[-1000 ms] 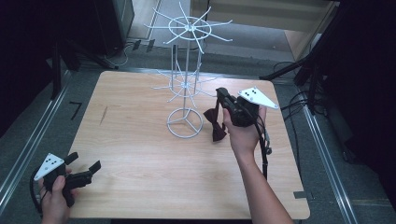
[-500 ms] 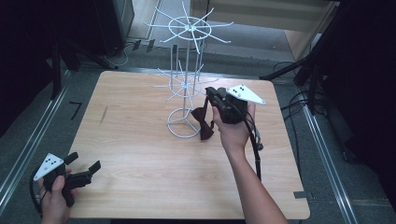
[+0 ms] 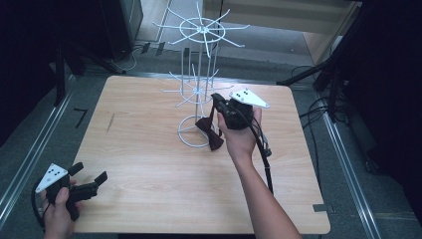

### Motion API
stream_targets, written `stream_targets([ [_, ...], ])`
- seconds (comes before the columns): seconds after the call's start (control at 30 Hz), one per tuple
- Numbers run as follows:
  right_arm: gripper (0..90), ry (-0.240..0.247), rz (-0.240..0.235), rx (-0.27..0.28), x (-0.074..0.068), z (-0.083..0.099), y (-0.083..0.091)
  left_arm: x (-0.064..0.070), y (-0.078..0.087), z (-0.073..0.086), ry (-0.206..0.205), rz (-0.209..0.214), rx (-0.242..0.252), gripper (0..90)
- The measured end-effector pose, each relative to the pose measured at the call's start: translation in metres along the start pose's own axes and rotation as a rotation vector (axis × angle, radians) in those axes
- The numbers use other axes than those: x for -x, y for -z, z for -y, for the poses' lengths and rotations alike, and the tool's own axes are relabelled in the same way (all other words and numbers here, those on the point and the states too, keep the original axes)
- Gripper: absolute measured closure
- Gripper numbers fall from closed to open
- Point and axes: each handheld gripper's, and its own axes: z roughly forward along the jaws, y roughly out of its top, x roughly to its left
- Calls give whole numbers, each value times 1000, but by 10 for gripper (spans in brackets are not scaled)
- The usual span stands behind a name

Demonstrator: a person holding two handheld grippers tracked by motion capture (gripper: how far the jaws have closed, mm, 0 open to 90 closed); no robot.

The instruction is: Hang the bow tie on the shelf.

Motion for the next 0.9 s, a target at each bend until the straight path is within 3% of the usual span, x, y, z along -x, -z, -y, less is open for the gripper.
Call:
stream_targets([
  [0.27, 783, -3, -31, 0, 3, 0, 1, 0, 0, 0, 0, -1, 0, 0],
  [0.5, 652, -2, -31, 16, 8, 3, 10, 0, 0, 0, 1, 0, 0, 0],
  [0.73, 419, 28, 5, 31, 14, 3, 24, 0, 0, 0, 1, -1, 0, 0],
  [0.9, 315, 40, 30, 19, 17, 1, 32, 0, 0, 0, 0, -3, 0, 0],
])
